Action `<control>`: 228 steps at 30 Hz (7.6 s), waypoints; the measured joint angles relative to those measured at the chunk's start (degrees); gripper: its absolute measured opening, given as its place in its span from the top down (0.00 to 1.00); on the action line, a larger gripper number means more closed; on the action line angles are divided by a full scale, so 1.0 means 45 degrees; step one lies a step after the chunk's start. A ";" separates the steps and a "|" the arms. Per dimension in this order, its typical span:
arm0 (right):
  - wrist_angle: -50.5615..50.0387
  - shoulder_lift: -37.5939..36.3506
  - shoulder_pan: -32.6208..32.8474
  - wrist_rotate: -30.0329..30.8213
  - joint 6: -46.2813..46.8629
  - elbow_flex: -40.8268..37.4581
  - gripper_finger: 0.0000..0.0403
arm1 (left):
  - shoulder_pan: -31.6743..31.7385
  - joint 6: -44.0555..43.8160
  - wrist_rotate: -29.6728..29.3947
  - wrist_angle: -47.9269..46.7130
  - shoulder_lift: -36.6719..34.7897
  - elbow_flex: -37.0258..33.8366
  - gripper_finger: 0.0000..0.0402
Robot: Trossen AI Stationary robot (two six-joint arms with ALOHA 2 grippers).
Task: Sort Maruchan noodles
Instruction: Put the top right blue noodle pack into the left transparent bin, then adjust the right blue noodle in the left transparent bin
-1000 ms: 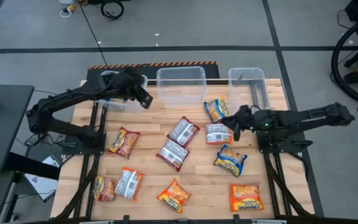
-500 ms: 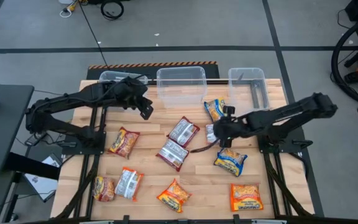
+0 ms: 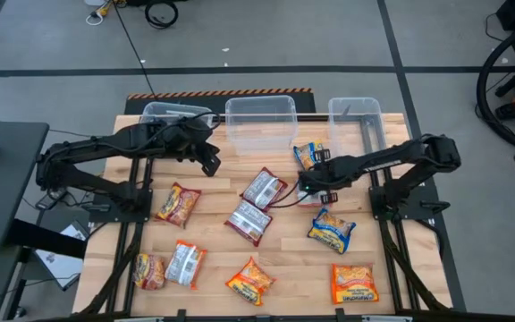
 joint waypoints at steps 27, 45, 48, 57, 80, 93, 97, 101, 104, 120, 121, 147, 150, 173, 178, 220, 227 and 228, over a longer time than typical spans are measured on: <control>0.2130 0.0928 -0.2016 -0.1196 -0.0108 -0.0693 0.93 | -0.0587 0.0915 0.0203 0.2795 -0.0099 -0.0005 0.92; 0.0641 -0.2529 -0.1329 -0.6050 0.8411 0.2204 0.99 | -0.3460 0.3467 0.0202 0.3916 -0.0034 -0.0015 0.92; 0.1365 -0.2852 -0.1314 -0.7091 1.0606 0.2209 0.99 | -0.3864 0.3347 0.0200 0.4611 0.0510 -0.0015 0.92; 0.2650 -0.2563 -0.0671 -0.9974 1.1022 0.2214 0.98 | -0.4277 0.4646 0.0681 0.7292 0.3239 -0.0015 0.81; 0.4815 -0.2443 -0.0309 -1.2368 1.0986 0.2214 0.98 | -0.3500 0.6936 0.1527 0.9652 0.6630 -0.0019 0.40; 0.4841 -0.2443 -0.0299 -1.1700 1.1017 0.2214 0.90 | -0.3217 0.7298 0.2444 0.9646 0.6669 -0.0015 0.90; 0.4830 -0.2474 -0.0307 -1.1685 1.0604 0.2214 0.79 | -0.3037 0.6661 0.2652 0.9518 0.6449 -0.0015 0.97; 0.4640 -0.2934 -0.0639 -1.1700 1.0092 0.2368 0.65 | -0.2896 0.6360 0.2669 0.8296 0.5703 -0.0015 0.98; 0.4421 -0.3548 -0.0967 -1.1399 0.9605 0.2920 0.57 | -0.2674 0.5984 0.2645 0.6890 0.4844 -0.0015 0.98; 0.3314 -0.6731 -0.0949 -0.7803 0.9423 0.3628 0.52 | 0.1148 -0.1743 -0.6423 0.0723 -0.1615 -0.0564 0.99; 0.3245 -0.6760 -0.0879 -0.7700 0.9442 0.3628 0.52 | 0.1422 -0.2333 -0.6763 0.0759 -0.1975 -0.0952 0.99; 0.2838 -0.6154 0.0517 -0.7315 1.0451 0.3618 0.52 | 0.5549 -0.8325 -0.7113 0.9508 -0.2551 -1.0728 0.98; 0.2843 -0.6154 0.0517 -0.7310 1.0452 0.3618 0.52 | 0.5419 -0.7985 -0.6951 0.9722 -0.2516 -1.0698 0.98; 0.2852 -0.6154 0.0512 -0.6489 1.1002 0.3613 0.52 | 0.7436 -0.7640 -0.2363 0.5948 -0.2671 -0.9496 0.95; 0.2852 -0.6154 0.0512 -0.6489 1.0987 0.3613 0.52 | 0.7710 -0.6911 -0.2088 0.5998 -0.2667 -0.9496 0.84; 0.2852 -0.6154 0.0512 -0.6494 1.1439 0.3608 0.52 | 0.6696 -0.4856 -0.0724 1.1402 0.0267 -0.9496 0.90; 0.2848 -0.6154 0.0512 -0.6499 1.1417 0.3608 0.52 | 0.6970 -0.5221 0.0328 1.0608 0.0266 -0.9496 0.99; 0.2848 -0.6154 0.0512 -0.6499 1.1408 0.3608 0.52 | 0.6967 -0.5314 0.0514 1.0633 0.0245 -0.9487 0.99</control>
